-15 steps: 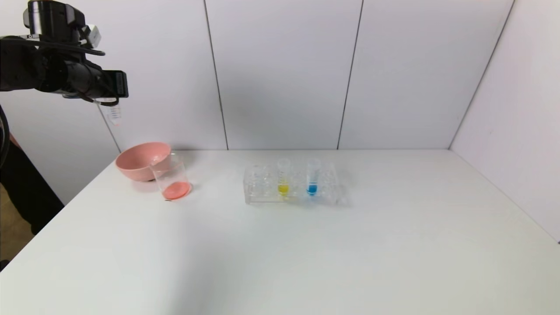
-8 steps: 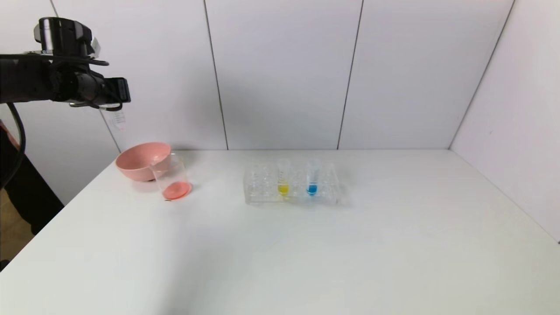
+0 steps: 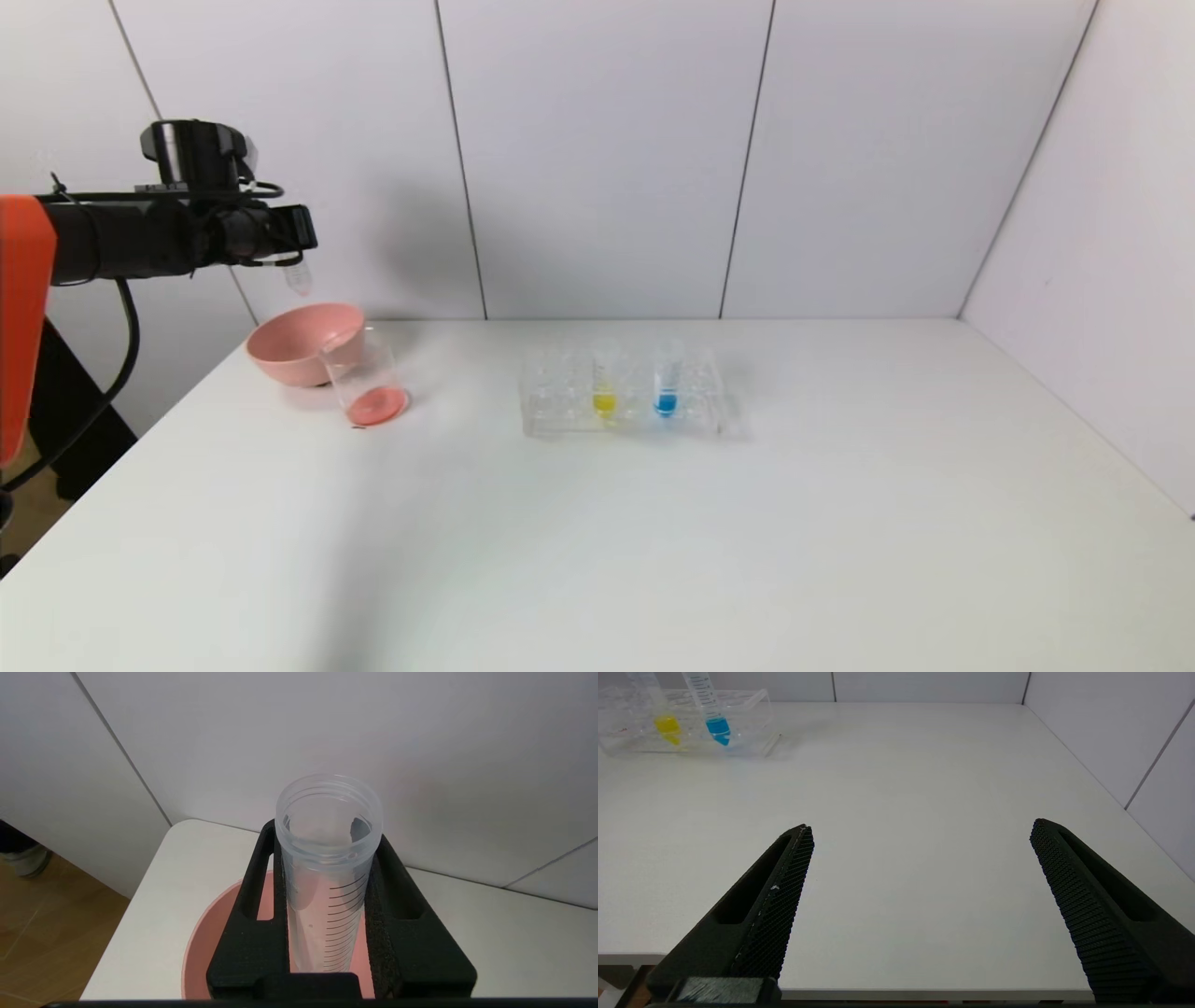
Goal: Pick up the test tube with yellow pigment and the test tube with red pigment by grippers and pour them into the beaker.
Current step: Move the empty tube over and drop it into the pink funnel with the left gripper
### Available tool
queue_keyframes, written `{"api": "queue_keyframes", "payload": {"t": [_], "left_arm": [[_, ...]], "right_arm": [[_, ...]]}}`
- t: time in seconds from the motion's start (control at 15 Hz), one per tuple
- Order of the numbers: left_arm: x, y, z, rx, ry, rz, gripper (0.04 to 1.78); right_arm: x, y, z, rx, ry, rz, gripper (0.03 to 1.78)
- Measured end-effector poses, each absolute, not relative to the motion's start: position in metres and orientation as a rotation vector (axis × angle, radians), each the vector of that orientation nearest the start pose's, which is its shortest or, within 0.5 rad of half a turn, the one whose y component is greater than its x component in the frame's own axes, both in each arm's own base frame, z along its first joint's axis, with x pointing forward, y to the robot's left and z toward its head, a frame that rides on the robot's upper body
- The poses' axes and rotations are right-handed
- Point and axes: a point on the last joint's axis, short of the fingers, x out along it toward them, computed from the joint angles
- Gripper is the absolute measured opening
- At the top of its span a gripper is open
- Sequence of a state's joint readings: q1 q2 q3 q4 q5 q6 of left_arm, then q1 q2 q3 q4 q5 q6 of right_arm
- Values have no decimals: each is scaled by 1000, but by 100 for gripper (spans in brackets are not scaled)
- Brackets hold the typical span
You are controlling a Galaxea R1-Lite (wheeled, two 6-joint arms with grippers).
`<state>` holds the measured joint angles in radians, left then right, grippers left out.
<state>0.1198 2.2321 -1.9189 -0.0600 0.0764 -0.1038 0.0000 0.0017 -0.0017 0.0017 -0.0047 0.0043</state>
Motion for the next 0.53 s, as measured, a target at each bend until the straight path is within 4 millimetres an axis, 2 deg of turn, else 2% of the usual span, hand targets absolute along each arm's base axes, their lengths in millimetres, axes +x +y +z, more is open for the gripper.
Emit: {"api": "queue_keyframes", "payload": {"t": [0.27,0.53], "left_arm": [[482,71,206,-64,199,221,47],[484,78,185,-61,221,229,47]], "right_arm": [[-23,0,76,5,2,-5,170],[-23,0,76,5,2,-4,170]]}}
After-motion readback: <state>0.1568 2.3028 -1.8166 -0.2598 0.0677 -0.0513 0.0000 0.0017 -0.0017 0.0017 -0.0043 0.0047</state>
